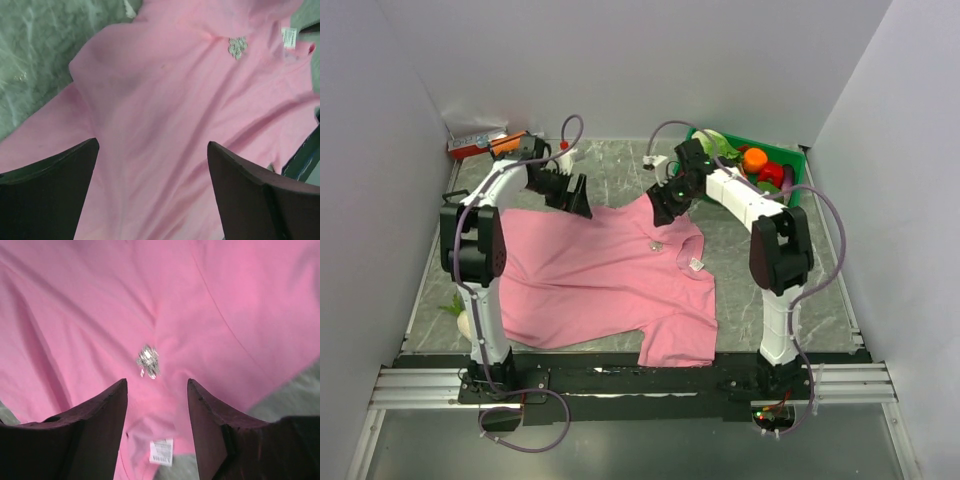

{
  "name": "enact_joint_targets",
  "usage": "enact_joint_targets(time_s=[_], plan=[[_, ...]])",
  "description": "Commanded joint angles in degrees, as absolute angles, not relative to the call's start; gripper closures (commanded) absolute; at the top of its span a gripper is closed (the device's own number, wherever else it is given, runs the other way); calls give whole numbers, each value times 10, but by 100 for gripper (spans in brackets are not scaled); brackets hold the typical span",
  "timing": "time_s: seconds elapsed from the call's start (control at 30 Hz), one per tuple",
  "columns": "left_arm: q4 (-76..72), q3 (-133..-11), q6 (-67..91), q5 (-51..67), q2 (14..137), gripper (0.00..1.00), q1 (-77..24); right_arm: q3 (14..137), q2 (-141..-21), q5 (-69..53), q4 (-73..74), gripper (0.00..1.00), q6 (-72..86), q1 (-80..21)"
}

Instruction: Remove the brooch from the garment

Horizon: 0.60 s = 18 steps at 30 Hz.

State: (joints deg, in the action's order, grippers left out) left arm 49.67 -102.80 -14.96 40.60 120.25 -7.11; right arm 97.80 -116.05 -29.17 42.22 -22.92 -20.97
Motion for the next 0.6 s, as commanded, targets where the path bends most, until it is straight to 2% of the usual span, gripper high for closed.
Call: enact_joint_targets(time_s=[0.0,0.03,0.2,0.3,0.4,0.43,0.47,0.5,0.57], plan=[[363,-920,-47,461,1141,4,-62,1032,-1203,-321,436,41,-224,-223],[324,-906,-20,440,1134,4,-65,1040,-1208,-308,439,41,-234,-227],[279,-924,60,-115,1092,4,-162,1046,-1222,-302,461,41,-267,-230],[263,-942,88,-89,1057,4,-167,1049,-1216,-308,473,41,-273,-231],[246,-932,83,-5,1055,4,-159,1036,-1209,-321,468,41,-281,-231],[252,-942,64,140,1063,1,-151,1033,-1208,-329,469,42,-285,-230],[257,-962,50,216,1083,7,-145,1032,-1209,-331,472,42,-287,-230],[264,-975,23,264,1097,18,-142,1034,-1214,-317,473,43,-291,-232],[293,-1004,19,355,1141,21,-143,1039,-1219,-289,474,45,-294,-243]])
